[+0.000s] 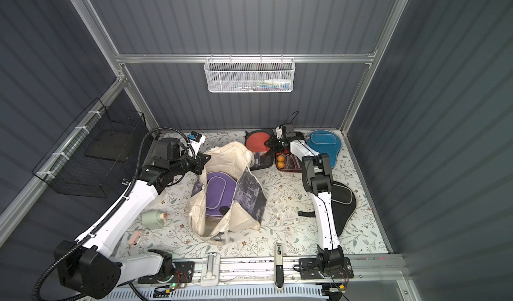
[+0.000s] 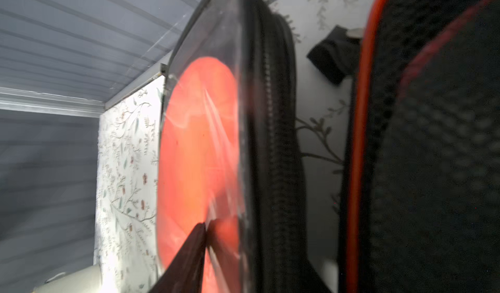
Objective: Remove the ping pong set from the canvas bag
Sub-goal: Place the ping pong set at the center of the board.
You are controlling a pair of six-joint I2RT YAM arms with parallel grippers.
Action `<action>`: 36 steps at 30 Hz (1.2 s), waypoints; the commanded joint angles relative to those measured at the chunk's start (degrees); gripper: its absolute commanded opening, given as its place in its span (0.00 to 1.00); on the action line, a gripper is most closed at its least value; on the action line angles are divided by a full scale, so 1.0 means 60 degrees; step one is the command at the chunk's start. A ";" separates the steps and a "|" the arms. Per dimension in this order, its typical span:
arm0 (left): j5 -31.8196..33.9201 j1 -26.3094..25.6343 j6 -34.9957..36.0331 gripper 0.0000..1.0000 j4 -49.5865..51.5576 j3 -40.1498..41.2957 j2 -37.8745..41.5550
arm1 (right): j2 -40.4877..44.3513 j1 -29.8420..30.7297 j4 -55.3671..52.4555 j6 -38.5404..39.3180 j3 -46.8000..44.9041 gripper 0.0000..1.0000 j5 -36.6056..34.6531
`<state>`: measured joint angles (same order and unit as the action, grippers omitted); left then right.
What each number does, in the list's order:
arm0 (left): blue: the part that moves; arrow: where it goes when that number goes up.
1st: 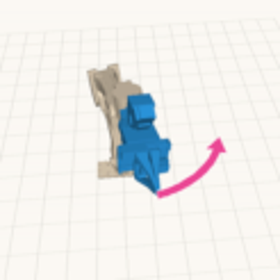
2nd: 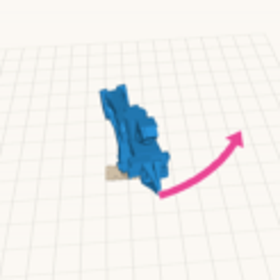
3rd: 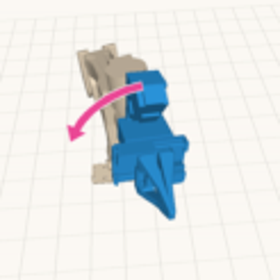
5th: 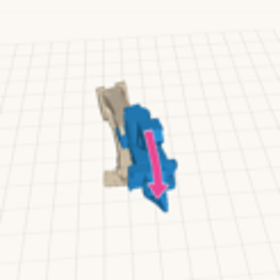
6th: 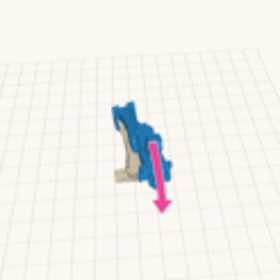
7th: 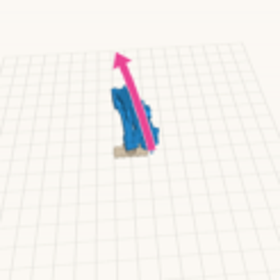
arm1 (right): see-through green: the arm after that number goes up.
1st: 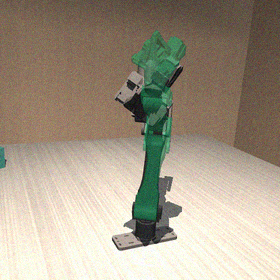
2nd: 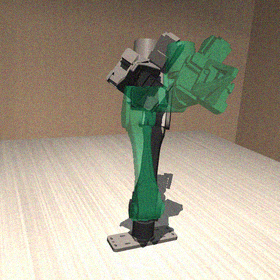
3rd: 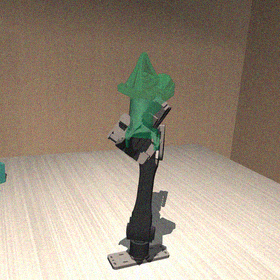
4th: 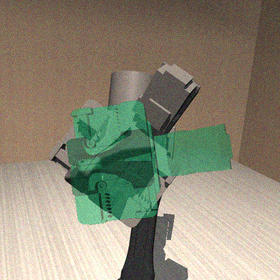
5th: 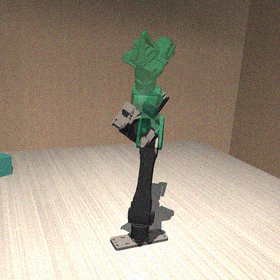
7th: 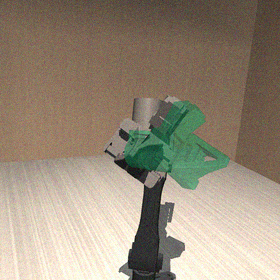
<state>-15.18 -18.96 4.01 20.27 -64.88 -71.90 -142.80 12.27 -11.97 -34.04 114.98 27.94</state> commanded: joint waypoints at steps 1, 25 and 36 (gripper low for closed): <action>-0.0502 -0.0019 -0.0082 0.00 -0.0643 -0.0378 -0.0007 | -0.0085 0.0161 -0.0149 0.0106 0.0554 0.44 -0.0306; -0.0517 -0.0019 0.0005 0.00 -0.0715 -0.0093 0.0109 | 0.0797 0.0322 -0.2015 0.1741 0.1140 0.75 -0.2110; -0.0517 -0.0019 -0.0037 0.00 -0.0686 -0.0085 0.0219 | 0.2477 0.0320 -0.2195 0.2613 0.0062 0.99 -0.2127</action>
<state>-15.68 -18.96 4.05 20.14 -64.88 -71.92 -131.22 14.02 -23.99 -20.93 117.54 15.18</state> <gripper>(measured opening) 0.063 0.984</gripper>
